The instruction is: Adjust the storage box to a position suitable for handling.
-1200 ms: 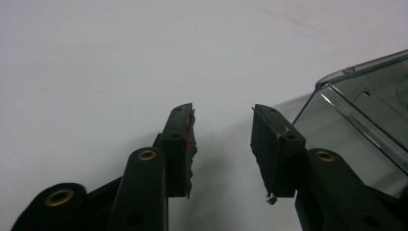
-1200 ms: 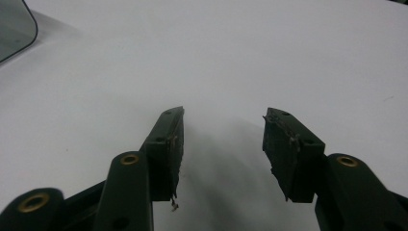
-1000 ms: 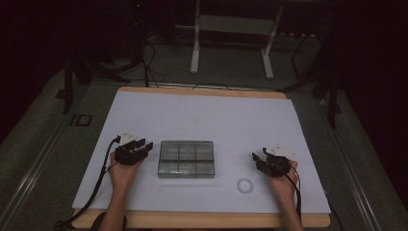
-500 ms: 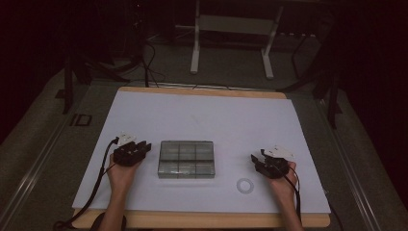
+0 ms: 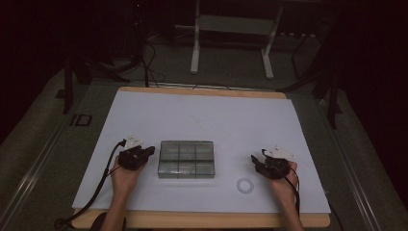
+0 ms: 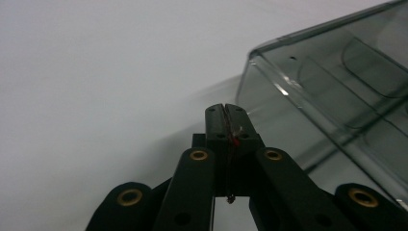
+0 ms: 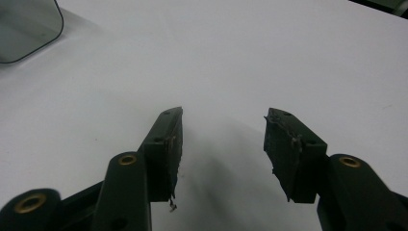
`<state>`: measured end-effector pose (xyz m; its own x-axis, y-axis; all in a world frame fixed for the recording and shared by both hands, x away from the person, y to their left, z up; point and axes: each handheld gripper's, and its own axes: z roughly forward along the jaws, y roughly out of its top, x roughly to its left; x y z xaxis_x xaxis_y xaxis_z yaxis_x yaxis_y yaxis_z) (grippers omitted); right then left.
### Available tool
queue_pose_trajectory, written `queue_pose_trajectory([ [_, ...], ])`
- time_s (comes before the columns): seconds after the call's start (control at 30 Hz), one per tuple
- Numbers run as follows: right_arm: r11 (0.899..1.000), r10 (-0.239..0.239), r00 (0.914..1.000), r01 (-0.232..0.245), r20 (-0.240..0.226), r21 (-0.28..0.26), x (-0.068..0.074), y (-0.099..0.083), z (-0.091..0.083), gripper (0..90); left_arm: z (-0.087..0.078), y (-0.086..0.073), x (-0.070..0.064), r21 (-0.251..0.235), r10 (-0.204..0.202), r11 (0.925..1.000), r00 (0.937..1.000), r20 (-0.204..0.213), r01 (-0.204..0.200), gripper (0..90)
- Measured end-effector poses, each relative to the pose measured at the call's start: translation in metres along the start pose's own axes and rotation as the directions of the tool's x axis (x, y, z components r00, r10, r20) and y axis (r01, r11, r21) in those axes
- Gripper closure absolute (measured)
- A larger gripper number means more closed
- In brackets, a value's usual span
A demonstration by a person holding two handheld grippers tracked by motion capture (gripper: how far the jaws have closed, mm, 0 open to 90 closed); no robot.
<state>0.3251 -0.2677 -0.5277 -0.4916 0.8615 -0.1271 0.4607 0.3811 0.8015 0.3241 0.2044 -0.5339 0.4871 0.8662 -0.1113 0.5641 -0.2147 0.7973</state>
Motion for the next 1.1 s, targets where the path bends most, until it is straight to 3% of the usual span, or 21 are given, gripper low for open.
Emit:
queue_pose_trajectory([
  [0.27, 1.000, -0.007, 1.0000, 0.007, 0.003, 0.005, 0.001, 0.000, 0.000, 47.8, 0.002, 0.000, -0.004, 0.005, 0.008, 1.0000, 0.9997, 0.025, -0.008, 90.0],
  [0.57, 1.000, -0.013, 0.9999, 0.013, 0.003, 0.007, 0.002, 0.000, 0.001, 47.8, 0.007, 0.001, -0.010, 0.024, 0.036, 0.9991, 0.9988, 0.034, -0.037, 90.0],
  [0.9, 1.000, -0.012, 0.9999, 0.012, 0.001, 0.010, 0.002, 0.000, 0.001, 47.7, 0.010, 0.002, -0.011, 0.028, 0.040, 0.9988, 0.9984, 0.040, -0.041, 90.0],
  [1.1, 1.000, -0.011, 0.9999, 0.011, 0.000, 0.010, 0.002, 0.000, 0.001, 47.7, 0.011, 0.003, -0.016, 0.026, 0.061, 0.9977, 0.9961, 0.064, -0.062, 90.0],
])
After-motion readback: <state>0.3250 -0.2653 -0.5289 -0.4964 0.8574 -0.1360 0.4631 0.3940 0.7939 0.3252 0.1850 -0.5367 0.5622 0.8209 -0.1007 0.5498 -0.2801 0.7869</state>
